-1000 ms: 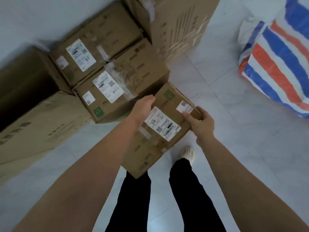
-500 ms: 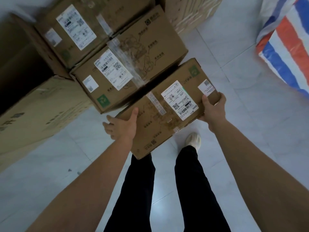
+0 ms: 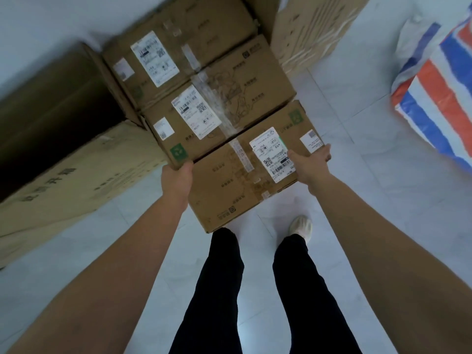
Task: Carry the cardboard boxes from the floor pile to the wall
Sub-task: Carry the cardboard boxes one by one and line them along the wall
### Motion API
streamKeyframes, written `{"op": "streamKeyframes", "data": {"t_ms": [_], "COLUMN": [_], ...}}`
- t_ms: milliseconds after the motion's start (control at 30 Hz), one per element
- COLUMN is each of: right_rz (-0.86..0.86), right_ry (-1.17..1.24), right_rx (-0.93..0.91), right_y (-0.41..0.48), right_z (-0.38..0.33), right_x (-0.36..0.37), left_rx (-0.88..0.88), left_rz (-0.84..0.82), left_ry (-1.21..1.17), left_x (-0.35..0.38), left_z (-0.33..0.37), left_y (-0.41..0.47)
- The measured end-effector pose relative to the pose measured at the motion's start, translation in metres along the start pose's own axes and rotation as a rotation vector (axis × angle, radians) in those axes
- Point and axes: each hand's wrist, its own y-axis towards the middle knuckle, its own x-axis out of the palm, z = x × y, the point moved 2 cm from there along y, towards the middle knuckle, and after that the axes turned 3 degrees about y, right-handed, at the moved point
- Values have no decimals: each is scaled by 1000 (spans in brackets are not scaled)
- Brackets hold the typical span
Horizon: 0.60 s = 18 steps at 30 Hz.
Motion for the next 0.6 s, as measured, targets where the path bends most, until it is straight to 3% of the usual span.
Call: {"op": "streamKeyframes", "data": {"t_ms": [67, 167, 267, 367, 433, 600], "right_rz": [-46, 20, 191, 400, 546, 843], "right_ry": [-40, -40, 12, 69, 81, 144], "right_rx": [-77, -320, -602, -763, -835, -904], "right_y": [-32, -92, -162, -248, -306, -429], "right_z": [-22, -76, -137, -182, -197, -177], "right_x": [-4, -29, -75, -141, -188, -309], "left_rx": [134, 405, 771, 1079, 1268, 1546], "left_rz": [37, 44, 56, 16, -41, -174], "left_ry": [108, 180, 194, 146, 100, -31], "left_x": [-11, -24, -38, -44, -38, -13], "left_z": [28, 100, 192, 276, 318, 362], "left_y": [-23, -76, -155, -250, -314, -474]}}
